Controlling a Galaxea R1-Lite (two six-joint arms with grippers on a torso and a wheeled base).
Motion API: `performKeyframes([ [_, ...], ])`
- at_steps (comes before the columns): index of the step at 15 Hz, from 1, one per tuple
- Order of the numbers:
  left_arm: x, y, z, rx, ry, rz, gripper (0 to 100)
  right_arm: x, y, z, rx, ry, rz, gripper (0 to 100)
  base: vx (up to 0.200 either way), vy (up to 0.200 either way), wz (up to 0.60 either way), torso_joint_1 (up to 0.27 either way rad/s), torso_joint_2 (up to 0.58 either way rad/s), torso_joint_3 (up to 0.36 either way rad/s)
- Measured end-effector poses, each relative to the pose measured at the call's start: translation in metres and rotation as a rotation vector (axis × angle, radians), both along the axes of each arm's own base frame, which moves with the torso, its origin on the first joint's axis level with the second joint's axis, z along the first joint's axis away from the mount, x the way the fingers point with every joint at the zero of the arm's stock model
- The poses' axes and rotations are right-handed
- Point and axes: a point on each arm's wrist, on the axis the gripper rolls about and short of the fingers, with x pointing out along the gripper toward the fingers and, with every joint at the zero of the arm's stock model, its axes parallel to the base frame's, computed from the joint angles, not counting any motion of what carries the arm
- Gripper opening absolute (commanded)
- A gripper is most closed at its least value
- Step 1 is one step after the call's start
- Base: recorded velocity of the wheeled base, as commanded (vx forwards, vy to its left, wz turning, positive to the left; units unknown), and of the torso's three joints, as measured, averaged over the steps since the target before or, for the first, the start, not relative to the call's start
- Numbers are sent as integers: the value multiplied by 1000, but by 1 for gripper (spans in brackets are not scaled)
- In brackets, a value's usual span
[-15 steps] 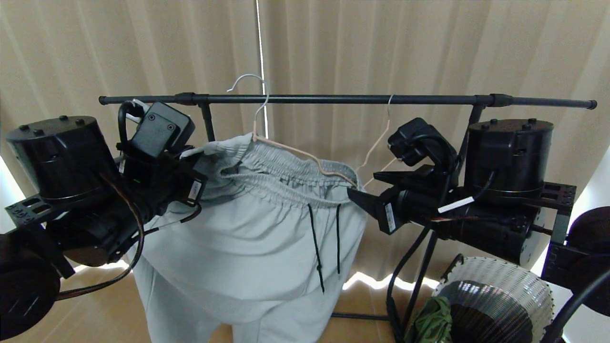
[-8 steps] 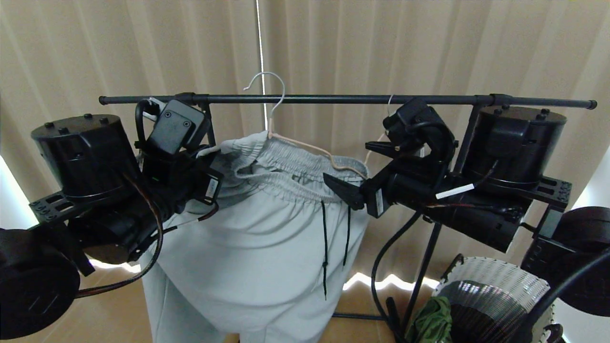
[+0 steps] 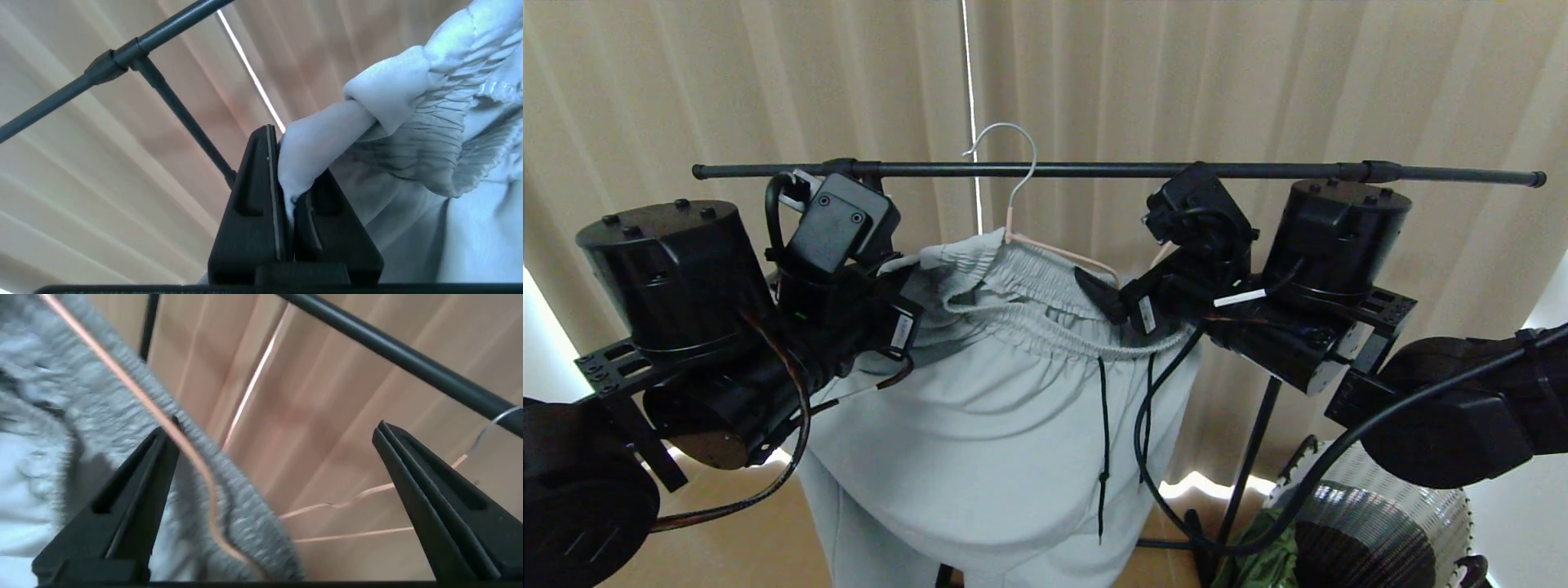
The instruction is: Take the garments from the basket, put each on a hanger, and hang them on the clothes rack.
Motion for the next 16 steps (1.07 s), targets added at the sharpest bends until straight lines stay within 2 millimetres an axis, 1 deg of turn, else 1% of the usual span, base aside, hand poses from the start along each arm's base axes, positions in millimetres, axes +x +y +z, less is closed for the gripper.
performKeyframes([
  [4,-8,-10,2,-22,-1,-45,0,2,2,-4,-9,7,2,100,0,0,0,0,0,0],
  [5,-9,-11,2,-22,-2,-50,0,2,3,-4,-9,8,3,0,0,0,0,0,0,0],
  [16,-10,-11,1,-17,1,-57,0,1,2,-6,-8,12,4,0,0,0,0,0,0,0],
])
